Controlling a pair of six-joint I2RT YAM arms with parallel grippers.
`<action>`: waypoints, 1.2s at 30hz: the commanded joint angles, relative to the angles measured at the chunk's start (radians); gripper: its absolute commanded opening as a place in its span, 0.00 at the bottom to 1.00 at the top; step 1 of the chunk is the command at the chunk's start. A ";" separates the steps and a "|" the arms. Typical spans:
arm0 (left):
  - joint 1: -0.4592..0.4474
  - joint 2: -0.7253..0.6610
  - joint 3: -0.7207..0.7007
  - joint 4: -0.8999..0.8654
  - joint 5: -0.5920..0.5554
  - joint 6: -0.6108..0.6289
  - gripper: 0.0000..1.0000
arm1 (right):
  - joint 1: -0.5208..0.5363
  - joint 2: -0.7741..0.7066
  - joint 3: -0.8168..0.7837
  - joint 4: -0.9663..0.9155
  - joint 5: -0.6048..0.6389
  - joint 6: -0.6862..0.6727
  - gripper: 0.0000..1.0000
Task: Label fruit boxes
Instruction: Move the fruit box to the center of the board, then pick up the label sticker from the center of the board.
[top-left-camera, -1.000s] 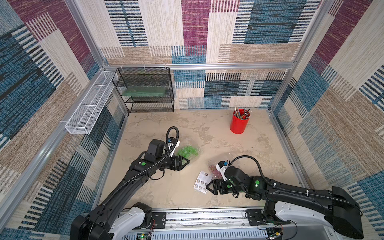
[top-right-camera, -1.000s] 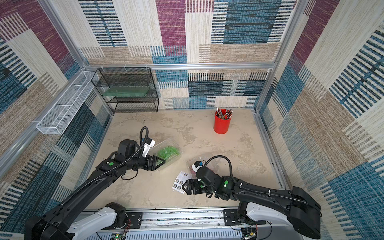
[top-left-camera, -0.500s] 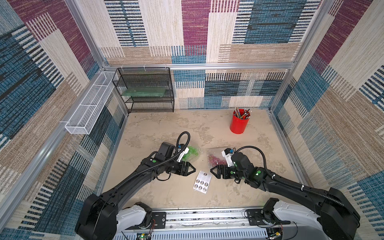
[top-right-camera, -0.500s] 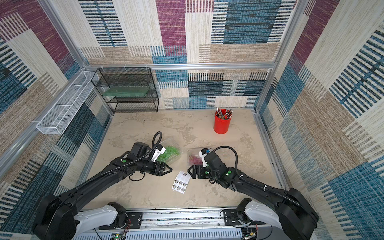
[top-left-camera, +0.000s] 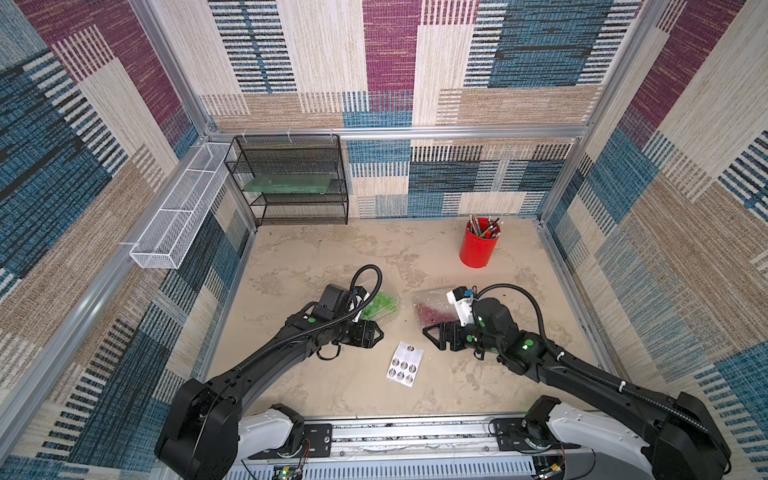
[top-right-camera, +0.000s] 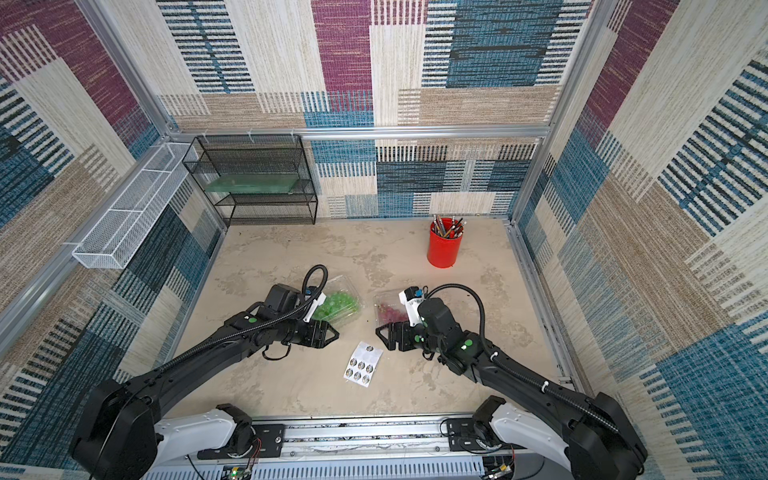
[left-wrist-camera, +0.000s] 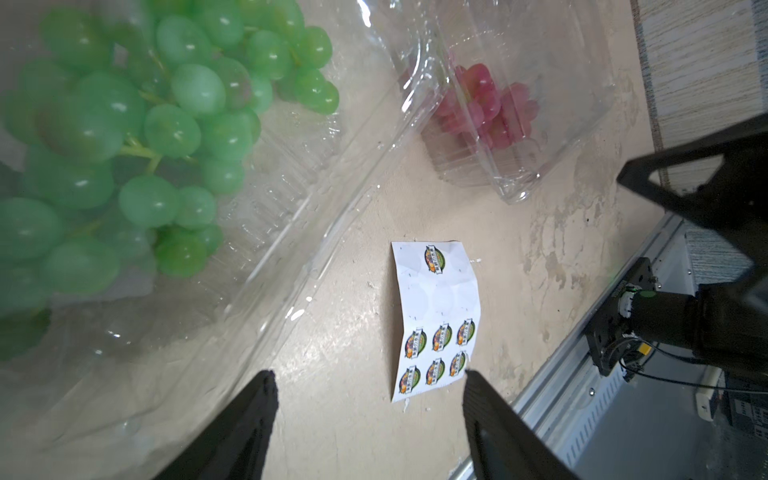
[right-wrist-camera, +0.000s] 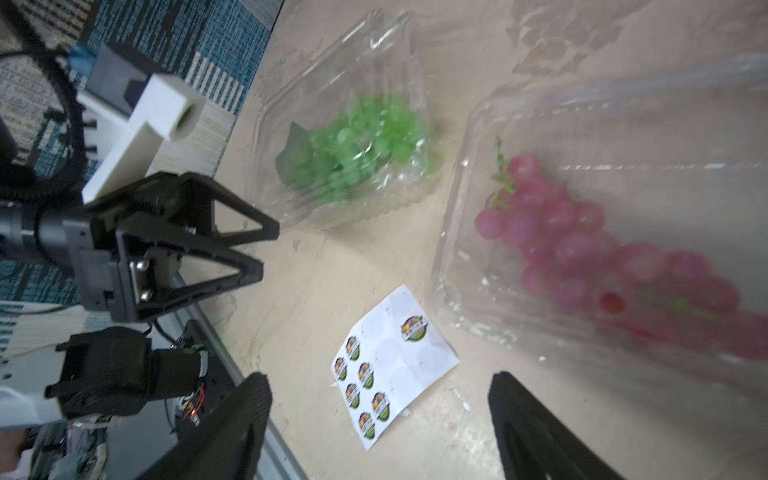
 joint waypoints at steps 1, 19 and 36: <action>0.000 -0.034 0.003 0.054 0.041 -0.003 0.74 | 0.065 -0.033 -0.065 0.071 -0.012 0.157 0.81; 0.000 -0.223 -0.103 0.156 0.082 -0.111 0.74 | 0.060 0.103 -0.316 0.554 -0.190 0.386 0.60; 0.000 -0.257 -0.103 0.135 0.067 -0.110 0.74 | 0.023 0.392 -0.242 0.679 -0.284 0.364 0.49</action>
